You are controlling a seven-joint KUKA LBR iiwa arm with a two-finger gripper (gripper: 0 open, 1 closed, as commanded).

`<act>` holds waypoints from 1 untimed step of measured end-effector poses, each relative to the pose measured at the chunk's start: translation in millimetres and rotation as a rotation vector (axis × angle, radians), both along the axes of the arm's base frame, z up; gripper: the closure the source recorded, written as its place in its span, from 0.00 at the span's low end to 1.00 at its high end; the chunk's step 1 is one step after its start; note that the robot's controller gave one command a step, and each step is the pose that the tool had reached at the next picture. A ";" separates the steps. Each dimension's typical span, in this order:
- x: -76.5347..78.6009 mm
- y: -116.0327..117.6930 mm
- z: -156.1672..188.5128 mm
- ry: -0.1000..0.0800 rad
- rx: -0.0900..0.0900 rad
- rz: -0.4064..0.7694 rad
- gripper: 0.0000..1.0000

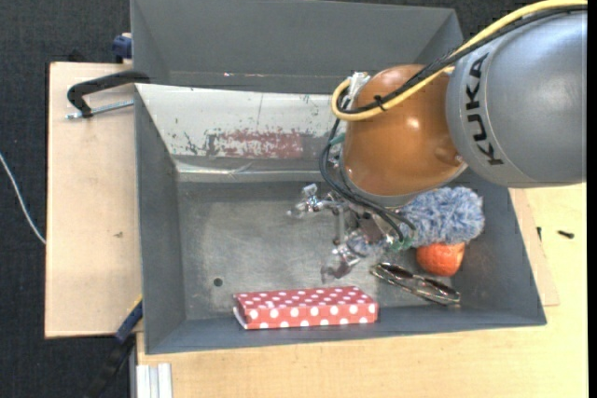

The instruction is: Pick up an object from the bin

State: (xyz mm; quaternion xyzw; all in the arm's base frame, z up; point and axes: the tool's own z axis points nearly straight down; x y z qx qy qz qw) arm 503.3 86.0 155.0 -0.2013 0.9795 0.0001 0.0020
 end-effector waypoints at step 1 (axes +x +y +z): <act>6.0 -1.7 14.4 0.012 0.000 0.018 0.00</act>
Offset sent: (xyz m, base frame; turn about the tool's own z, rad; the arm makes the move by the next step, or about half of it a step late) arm -0.0106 -0.0037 -0.0847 -0.1755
